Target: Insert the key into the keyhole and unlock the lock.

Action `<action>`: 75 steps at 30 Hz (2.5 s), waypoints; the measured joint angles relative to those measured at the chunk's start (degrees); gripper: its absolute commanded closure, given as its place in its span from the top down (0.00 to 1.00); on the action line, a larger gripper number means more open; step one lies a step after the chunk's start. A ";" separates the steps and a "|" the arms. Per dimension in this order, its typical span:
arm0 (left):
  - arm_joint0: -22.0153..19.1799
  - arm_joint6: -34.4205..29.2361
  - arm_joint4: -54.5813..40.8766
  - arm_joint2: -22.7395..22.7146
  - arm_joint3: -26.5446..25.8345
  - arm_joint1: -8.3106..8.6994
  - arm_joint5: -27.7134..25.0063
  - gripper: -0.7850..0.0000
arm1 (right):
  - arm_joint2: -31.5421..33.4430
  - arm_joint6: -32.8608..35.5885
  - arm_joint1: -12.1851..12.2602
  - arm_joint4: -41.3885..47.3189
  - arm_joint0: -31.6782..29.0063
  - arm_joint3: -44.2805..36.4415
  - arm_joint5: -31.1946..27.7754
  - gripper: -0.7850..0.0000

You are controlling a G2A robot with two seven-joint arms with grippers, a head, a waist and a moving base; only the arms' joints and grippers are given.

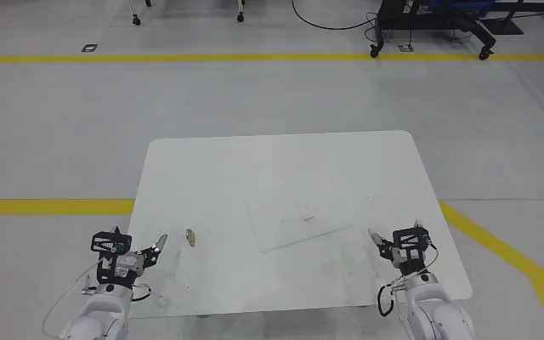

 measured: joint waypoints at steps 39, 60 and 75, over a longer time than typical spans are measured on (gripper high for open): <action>0.00 0.00 0.00 0.00 0.00 0.00 0.00 1.00 | -24.50 29.74 -1.30 -2.16 36.51 21.05 -38.86 0.00; 0.00 0.00 0.00 0.00 0.00 0.00 0.00 1.00 | -18.47 24.33 0.66 -11.52 24.51 8.16 -27.19 0.00; -0.27 -10.60 13.87 2.72 -15.12 0.56 -5.66 1.00 | -20.74 25.72 0.66 -15.26 24.64 7.91 -28.41 0.00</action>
